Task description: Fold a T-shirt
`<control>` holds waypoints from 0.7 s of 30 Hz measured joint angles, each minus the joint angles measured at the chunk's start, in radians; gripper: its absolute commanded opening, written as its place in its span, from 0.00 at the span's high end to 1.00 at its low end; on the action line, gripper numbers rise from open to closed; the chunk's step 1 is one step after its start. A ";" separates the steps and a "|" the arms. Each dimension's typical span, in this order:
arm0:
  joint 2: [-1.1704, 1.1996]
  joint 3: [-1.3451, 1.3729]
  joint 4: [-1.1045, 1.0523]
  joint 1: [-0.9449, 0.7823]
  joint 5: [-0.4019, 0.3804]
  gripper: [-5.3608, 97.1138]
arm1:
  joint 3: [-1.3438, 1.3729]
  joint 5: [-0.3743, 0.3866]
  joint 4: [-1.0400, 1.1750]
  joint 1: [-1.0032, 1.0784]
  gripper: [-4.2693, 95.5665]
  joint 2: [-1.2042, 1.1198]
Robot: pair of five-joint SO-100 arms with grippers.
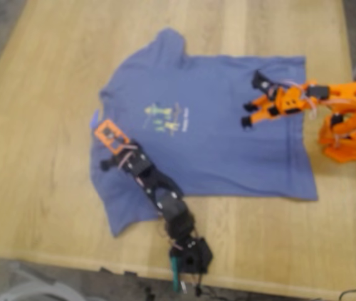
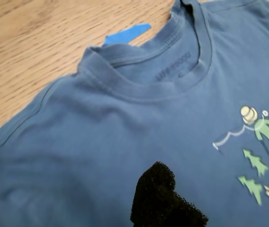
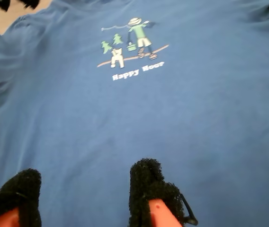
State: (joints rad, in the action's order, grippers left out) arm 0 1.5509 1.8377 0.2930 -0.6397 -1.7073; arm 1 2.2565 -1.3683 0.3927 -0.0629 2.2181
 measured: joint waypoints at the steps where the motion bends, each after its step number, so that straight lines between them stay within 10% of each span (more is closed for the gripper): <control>1: -0.046 -0.041 -0.006 0.000 0.003 0.32 | -0.008 0.003 -0.020 -0.012 0.64 -0.026; 21: -0.796 -0.954 0.221 -0.038 -0.032 0.26 | -0.037 0.061 -0.204 -0.051 0.67 -0.181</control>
State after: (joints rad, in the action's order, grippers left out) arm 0 0.7547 0.8836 0.5139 -0.6780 -1.7395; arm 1 2.2197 -1.3070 0.1887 -0.1135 2.0371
